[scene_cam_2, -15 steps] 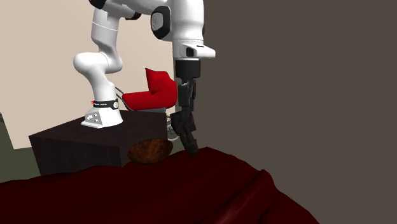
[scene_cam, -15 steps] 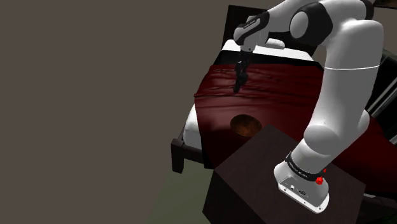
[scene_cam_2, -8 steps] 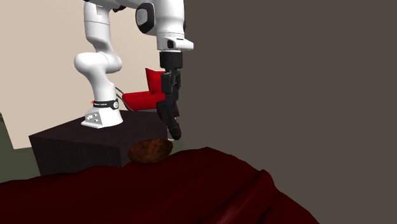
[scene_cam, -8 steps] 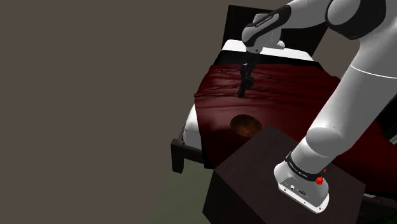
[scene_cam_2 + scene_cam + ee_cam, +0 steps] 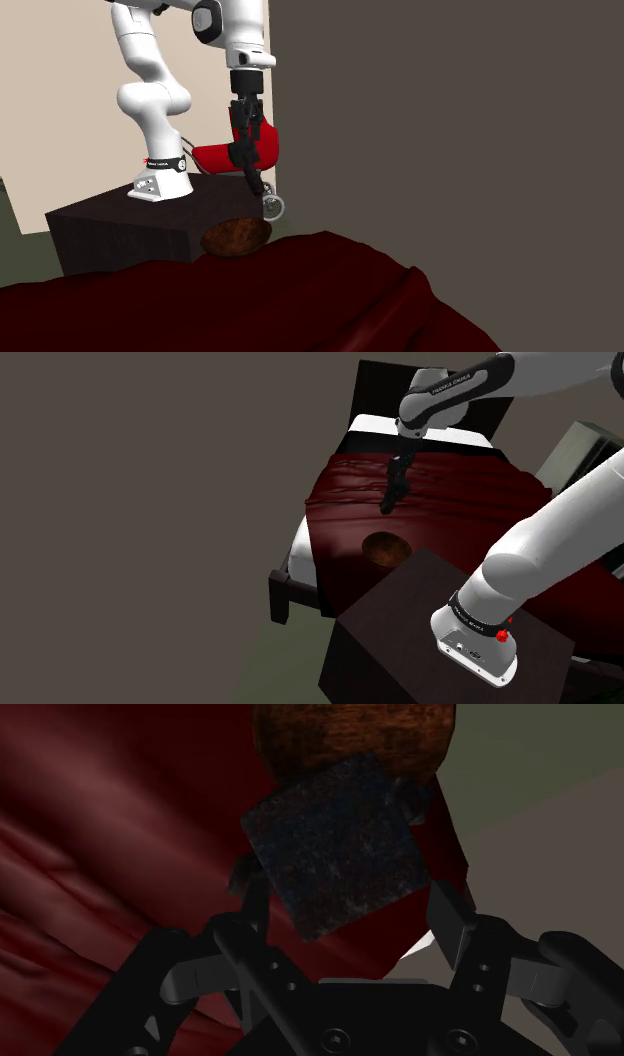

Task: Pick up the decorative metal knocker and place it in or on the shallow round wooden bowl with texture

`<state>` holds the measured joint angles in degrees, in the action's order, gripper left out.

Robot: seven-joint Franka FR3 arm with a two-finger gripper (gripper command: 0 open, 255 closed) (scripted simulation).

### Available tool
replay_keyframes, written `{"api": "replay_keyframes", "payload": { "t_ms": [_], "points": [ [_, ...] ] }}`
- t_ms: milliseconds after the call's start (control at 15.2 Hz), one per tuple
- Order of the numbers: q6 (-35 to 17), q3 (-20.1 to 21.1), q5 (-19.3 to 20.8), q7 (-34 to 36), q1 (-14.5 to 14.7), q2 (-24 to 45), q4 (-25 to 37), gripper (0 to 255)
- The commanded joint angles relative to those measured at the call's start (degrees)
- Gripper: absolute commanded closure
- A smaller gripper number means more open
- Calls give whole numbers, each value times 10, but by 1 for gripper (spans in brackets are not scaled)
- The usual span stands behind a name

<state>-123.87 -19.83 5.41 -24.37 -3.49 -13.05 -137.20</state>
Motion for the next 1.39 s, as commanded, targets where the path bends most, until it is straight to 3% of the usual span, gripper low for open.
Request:
{"api": "replay_keyframes", "payload": {
  "t_ms": [0,132,1320],
  "points": [
    [11,11,18,21,-4,-57,-45,255],
    [29,25,29,41,-7,-113,-83,255],
    [-137,5,19,28,-2,-16,-153,255]
  ]
}}
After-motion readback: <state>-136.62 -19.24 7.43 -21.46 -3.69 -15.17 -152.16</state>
